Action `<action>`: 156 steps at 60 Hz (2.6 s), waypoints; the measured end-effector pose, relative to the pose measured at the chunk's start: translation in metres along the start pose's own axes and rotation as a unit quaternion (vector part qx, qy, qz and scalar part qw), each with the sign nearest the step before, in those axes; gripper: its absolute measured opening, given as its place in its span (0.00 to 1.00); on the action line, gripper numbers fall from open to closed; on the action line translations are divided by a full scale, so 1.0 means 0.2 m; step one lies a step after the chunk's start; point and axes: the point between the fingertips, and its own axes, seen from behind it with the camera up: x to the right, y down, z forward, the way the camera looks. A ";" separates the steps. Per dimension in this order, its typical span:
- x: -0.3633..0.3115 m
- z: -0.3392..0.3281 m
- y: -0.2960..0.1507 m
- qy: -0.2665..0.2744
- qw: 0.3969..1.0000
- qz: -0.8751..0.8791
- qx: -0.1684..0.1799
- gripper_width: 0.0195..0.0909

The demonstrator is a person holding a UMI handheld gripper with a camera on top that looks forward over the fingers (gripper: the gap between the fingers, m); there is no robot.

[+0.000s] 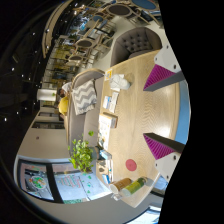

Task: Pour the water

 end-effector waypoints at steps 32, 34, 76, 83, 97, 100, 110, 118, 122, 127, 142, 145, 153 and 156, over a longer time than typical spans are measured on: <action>-0.66 -0.04 0.20 0.023 0.999 -0.012 -0.027 0.93; -0.74 -0.04 0.23 0.023 0.999 -0.013 -0.032 0.92; -1.97 0.63 0.10 -0.010 0.998 0.033 0.049 0.89; -1.98 0.76 0.09 -0.010 0.997 0.050 0.059 0.65; -1.99 0.80 0.05 -0.002 0.996 0.044 0.077 0.36; -1.98 0.80 0.05 0.008 0.996 0.041 0.076 0.31; -1.84 0.73 -0.05 0.054 0.996 0.003 0.068 0.29; -1.60 0.67 -0.25 0.119 0.988 -0.075 0.062 0.28; -1.48 0.66 -0.37 0.159 0.976 -0.140 0.060 0.29; -1.37 0.66 -0.54 0.206 0.949 -0.233 0.060 0.29; -1.43 0.77 -0.85 0.286 0.800 -0.526 0.045 0.28; -1.51 0.79 -0.87 0.286 0.766 -0.573 0.050 0.28; -1.62 0.89 -0.86 0.289 0.678 -0.675 0.036 0.28; -1.64 0.91 -0.84 0.290 0.653 -0.699 0.019 0.28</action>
